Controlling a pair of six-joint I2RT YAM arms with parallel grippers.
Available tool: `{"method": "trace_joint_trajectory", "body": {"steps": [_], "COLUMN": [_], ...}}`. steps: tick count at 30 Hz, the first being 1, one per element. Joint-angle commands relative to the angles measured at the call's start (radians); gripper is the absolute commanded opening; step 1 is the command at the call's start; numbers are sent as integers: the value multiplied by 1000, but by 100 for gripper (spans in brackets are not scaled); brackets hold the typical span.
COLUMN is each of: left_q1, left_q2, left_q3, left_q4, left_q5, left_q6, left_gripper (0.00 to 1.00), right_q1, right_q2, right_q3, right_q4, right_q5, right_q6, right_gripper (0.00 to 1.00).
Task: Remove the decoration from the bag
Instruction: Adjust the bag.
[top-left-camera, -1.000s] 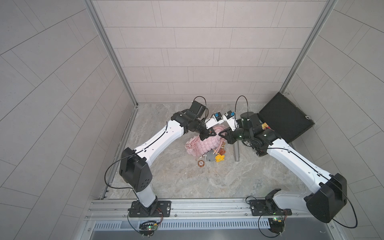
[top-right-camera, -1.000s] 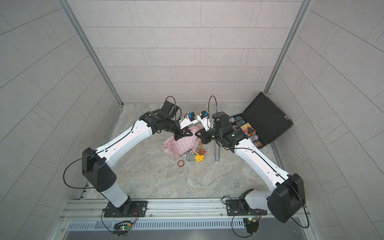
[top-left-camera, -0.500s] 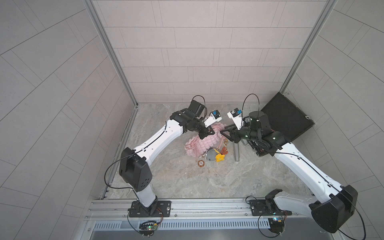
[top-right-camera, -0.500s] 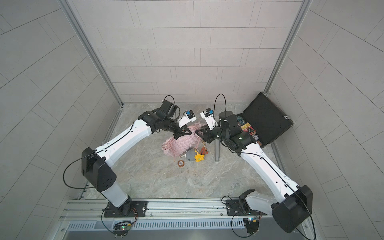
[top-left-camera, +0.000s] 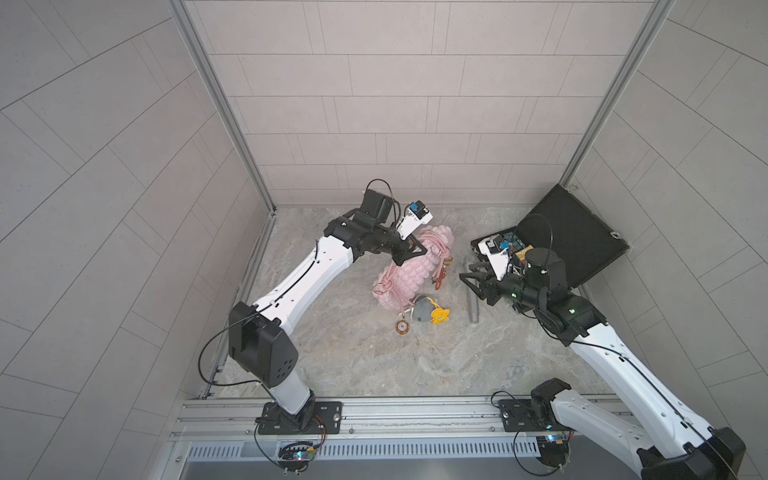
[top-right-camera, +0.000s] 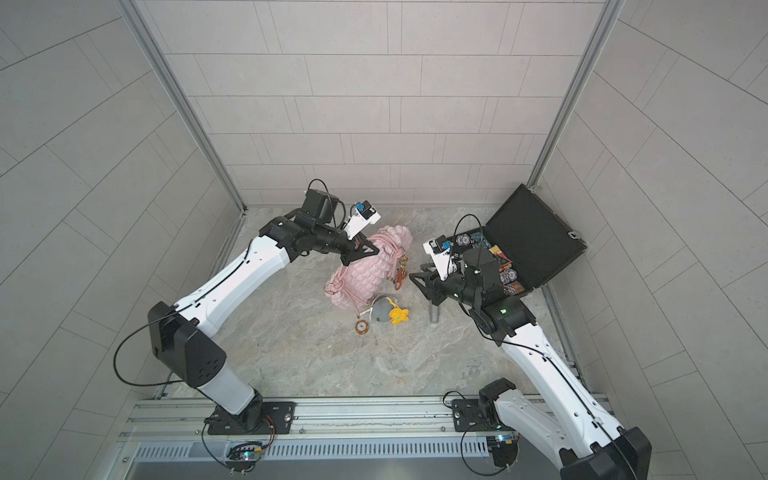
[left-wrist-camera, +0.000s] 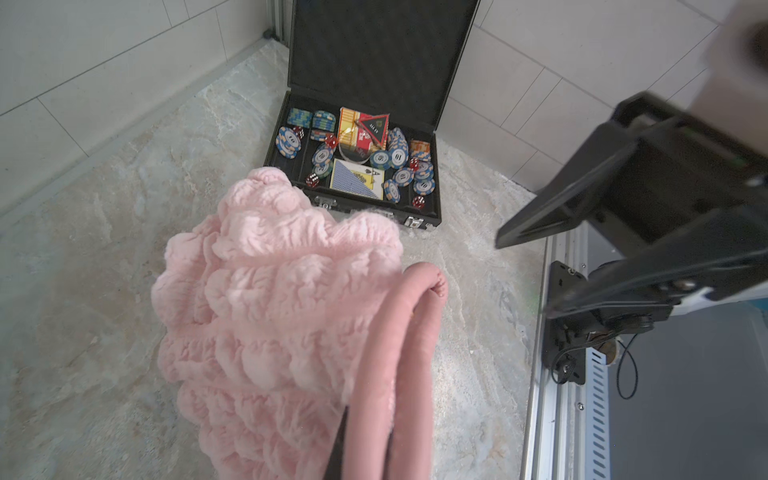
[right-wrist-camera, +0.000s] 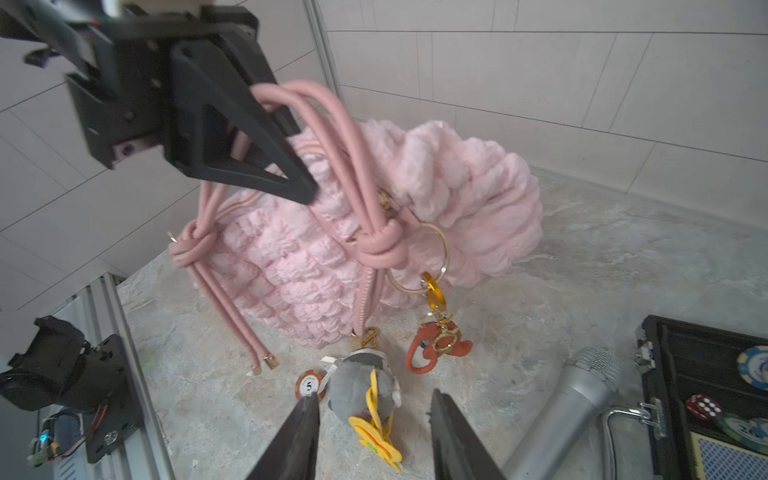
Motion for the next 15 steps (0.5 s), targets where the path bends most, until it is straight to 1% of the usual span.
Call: {"method": "trace_joint_trajectory", "body": {"steps": [1,4,6,8,11,15], "left_q1": [8,8,9,10,10,10], "left_q2": [-50,-60,-63,-69,-79,-95], "left_q3": [32,32,36,41,45,41], "left_q4": [37,36,31,29,37,62], "left_q5": [94,103,105,107,109,87], "left_q6": [-7,-2,1,-1,-24,-75], "left_gripper": [0,0,0,0,0,0], "right_q1": [-21,-21,-20,-20,-20,-19], "right_q2": [-6,32,59,84,107,122], "right_q3": [-41,-40,-42,-60,-110,-150], "right_q4": [142,197,232,291,415,532], "right_q5": [-18,-81,-98,-112,-128,-103], "right_q6": [-118,-199,-208,-180,-98,-11], "right_gripper": [43,42,42,41,39,36]}}
